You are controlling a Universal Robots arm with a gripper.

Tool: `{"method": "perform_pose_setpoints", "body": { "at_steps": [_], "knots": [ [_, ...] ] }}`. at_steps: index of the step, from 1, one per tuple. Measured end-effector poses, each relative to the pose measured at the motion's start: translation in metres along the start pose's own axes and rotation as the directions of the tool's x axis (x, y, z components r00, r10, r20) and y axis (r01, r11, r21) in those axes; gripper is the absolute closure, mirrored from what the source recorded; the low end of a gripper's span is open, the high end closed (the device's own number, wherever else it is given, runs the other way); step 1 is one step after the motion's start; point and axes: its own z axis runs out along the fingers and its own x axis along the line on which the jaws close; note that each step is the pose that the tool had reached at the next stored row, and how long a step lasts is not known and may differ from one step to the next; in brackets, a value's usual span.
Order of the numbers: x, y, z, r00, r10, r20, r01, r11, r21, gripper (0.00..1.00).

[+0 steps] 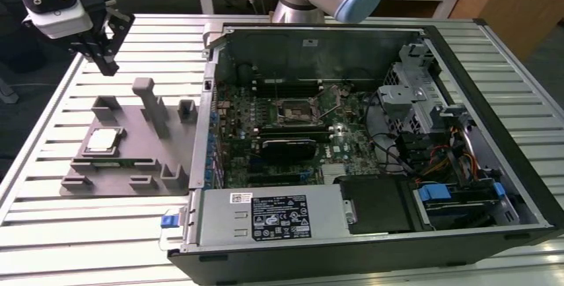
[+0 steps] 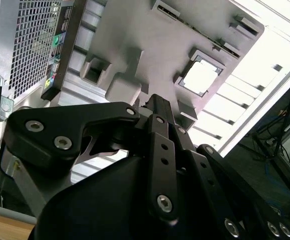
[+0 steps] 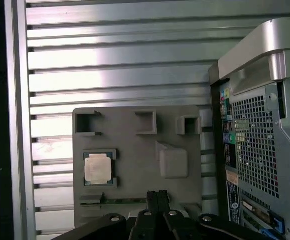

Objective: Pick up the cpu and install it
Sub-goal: 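Reach for the cpu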

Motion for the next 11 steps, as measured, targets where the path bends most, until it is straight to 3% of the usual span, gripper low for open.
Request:
{"method": "perform_pose_setpoints", "body": {
  "at_steps": [11],
  "knots": [
    [0.0101, -0.0013, 0.0103, 1.0, 0.0, -0.0001, 0.0, 1.0, 0.0001, 0.89]
  ]
}}
